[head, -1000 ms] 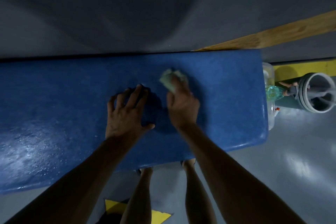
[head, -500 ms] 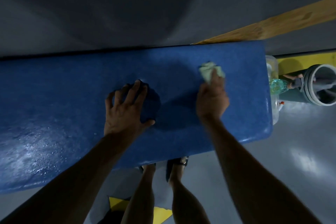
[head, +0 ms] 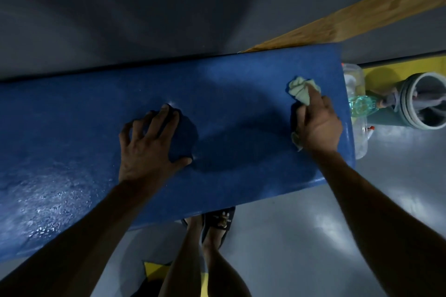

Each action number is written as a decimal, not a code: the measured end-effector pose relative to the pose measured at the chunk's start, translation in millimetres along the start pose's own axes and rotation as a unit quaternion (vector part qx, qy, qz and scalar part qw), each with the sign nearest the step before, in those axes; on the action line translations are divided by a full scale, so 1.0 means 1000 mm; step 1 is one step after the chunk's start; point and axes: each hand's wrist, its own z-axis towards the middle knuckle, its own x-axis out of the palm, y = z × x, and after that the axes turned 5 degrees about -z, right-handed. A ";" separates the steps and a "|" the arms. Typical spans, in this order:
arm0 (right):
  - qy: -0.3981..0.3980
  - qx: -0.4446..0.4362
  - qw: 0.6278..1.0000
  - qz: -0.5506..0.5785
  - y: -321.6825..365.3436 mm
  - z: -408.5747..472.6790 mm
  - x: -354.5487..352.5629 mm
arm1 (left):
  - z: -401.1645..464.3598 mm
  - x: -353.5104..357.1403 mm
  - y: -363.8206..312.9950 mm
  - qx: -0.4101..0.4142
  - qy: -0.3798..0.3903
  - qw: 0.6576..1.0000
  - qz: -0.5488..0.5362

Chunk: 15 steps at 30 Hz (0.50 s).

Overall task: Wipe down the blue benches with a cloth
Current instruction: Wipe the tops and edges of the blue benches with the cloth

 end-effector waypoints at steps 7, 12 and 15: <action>0.015 -0.089 0.993 0.075 0.106 -0.090 0.030 | -0.003 -0.004 -0.009 -0.019 0.020 1.000 0.006; 0.069 -0.314 0.947 0.007 0.064 -0.086 0.011 | -0.007 -0.006 -0.015 -0.024 0.032 0.999 0.007; 0.070 -0.202 0.977 0.011 -0.011 -0.050 0.001 | -0.008 -0.003 -0.015 -0.028 0.031 0.999 0.013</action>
